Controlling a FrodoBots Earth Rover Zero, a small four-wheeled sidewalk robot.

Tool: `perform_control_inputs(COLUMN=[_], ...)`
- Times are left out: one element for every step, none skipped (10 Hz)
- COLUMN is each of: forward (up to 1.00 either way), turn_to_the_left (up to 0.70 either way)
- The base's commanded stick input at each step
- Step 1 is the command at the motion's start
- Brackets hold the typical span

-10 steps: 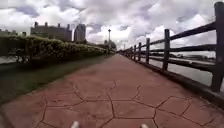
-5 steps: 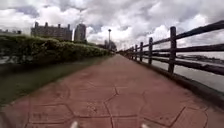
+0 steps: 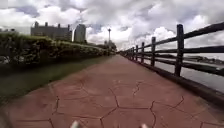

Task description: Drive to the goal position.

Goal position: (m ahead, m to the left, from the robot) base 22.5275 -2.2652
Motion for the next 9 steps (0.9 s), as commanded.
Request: perform_control_inputs(forward=[0.70, 0.70, 0.70, 0.70, 0.70, 0.70, 0.70, 0.70, 0.70], turn_to_the_left=[0.00, 0.00, 0.00, 0.00, 0.00, 0.00, 0.00, 0.00, 0.00])
